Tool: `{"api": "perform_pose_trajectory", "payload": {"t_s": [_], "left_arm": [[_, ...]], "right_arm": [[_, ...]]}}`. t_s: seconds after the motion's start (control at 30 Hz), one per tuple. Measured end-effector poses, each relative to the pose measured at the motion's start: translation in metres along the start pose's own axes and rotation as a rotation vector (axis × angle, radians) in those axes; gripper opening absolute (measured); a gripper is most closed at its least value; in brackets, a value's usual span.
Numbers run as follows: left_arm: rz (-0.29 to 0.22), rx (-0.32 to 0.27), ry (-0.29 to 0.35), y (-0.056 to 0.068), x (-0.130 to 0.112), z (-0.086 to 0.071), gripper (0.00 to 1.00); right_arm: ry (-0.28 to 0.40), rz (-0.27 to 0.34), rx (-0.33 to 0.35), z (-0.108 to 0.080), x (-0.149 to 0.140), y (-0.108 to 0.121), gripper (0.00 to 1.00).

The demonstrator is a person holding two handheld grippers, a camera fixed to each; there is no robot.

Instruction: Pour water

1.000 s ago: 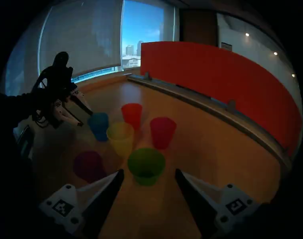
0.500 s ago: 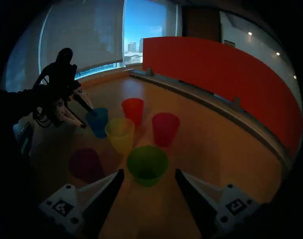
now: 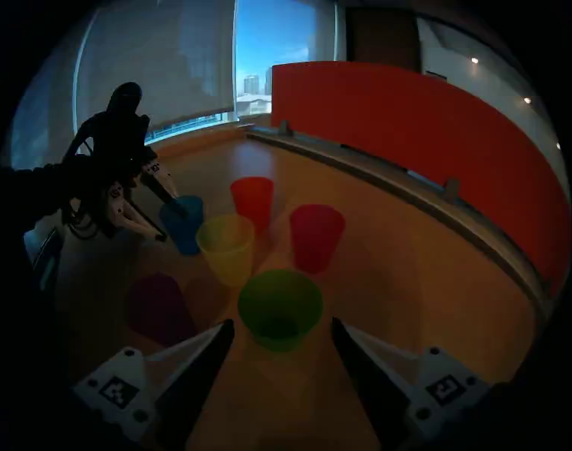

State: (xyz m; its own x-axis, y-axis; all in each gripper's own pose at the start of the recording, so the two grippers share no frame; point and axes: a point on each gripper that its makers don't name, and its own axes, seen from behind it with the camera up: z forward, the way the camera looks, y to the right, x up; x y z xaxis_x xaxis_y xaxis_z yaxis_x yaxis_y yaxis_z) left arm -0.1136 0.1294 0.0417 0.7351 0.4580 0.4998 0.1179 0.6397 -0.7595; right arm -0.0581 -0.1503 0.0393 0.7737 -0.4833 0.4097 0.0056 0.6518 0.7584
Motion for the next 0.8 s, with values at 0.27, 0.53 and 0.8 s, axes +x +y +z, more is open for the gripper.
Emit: {"api": "perform_pose_trajectory", "payload": {"t_s": [0.27,0.53,0.8], "left_arm": [[0.014,0.004,-0.005,0.0,0.0,0.007,0.8],[0.02,0.002,-0.01,0.0,0.0,0.014,0.8],[0.026,-0.001,-0.021,0.0,-0.002,0.021,0.8]], "right_arm": [[-0.008,-0.005,0.002,0.005,-0.002,0.0,1.0],[-0.016,-0.008,0.004,0.01,-0.005,0.0,1.0],[-0.027,-0.011,0.004,0.016,-0.007,0.001,1.0]]}}
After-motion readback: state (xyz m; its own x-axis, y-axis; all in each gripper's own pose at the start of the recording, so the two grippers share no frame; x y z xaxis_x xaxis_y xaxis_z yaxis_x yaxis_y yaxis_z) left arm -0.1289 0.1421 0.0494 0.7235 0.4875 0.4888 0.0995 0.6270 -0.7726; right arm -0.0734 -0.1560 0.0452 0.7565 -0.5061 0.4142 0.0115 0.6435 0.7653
